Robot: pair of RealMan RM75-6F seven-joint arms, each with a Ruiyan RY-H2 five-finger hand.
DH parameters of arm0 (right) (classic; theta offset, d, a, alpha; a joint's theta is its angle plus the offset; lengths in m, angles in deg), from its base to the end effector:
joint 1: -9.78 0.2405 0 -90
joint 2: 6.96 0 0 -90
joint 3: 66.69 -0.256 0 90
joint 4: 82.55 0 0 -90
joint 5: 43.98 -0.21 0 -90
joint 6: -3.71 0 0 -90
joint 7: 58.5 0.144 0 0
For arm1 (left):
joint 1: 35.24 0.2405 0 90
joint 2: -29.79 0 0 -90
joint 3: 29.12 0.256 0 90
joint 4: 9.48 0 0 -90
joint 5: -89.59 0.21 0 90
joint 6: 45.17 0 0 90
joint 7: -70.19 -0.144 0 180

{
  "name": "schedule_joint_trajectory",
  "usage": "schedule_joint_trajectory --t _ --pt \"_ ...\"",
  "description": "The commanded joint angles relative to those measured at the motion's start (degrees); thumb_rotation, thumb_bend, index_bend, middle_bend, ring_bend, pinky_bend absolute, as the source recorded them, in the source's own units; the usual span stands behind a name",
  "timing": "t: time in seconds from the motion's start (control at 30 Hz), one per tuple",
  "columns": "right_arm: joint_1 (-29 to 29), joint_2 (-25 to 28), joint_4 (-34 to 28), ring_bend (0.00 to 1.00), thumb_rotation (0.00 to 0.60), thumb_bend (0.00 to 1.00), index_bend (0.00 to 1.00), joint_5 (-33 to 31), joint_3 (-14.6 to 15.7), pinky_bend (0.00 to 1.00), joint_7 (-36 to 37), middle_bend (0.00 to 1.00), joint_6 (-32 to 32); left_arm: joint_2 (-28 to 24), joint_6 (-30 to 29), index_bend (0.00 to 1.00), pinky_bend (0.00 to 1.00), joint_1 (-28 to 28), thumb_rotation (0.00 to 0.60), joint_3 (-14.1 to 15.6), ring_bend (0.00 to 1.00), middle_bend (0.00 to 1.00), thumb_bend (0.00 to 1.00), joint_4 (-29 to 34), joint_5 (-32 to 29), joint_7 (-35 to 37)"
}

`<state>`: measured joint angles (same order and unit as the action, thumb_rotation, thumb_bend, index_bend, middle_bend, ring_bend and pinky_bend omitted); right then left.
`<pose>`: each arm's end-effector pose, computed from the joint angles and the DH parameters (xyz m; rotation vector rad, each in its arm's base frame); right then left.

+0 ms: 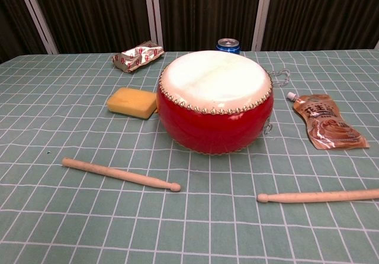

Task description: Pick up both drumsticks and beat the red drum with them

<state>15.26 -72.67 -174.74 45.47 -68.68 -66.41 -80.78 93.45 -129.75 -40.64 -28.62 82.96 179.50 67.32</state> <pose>-0.3008 -0.1806 0.1436 1.4937 -0.7985 0.8468 -0.3060 0.1710 0.1486 -1.5048 -0.8727 -0.8627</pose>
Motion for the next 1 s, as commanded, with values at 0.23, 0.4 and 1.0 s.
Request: schedule_joint_trajectory --t 0.23,0.4,1.0 --pt "-0.09 0.07 0.0 0.0 0.6 0.15 0.0 -0.06 0.07 0.06 0.13 0.0 -0.02 -0.09 0.01 0.0 0.03 -0.02 0.6 0.14 0.0 0.0 0.02 0.11 0.27 -0.27" --pt "-0.05 0.04 0.03 0.0 0.6 0.15 0.0 0.13 0.1 0.06 0.06 0.0 -0.05 -0.1 0.24 0.0 0.03 -0.03 0.6 0.16 0.0 0.0 0.02 0.2 0.04 -0.33" --pt "0.05 0.03 -0.15 0.0 0.6 0.15 0.0 -0.01 0.17 0.06 -0.26 0.0 0.32 -1.21 11.27 0.41 1.0 -6.06 0.6 -0.37 1.0 1.0 0.17 4.49 -2.36 -3.14"
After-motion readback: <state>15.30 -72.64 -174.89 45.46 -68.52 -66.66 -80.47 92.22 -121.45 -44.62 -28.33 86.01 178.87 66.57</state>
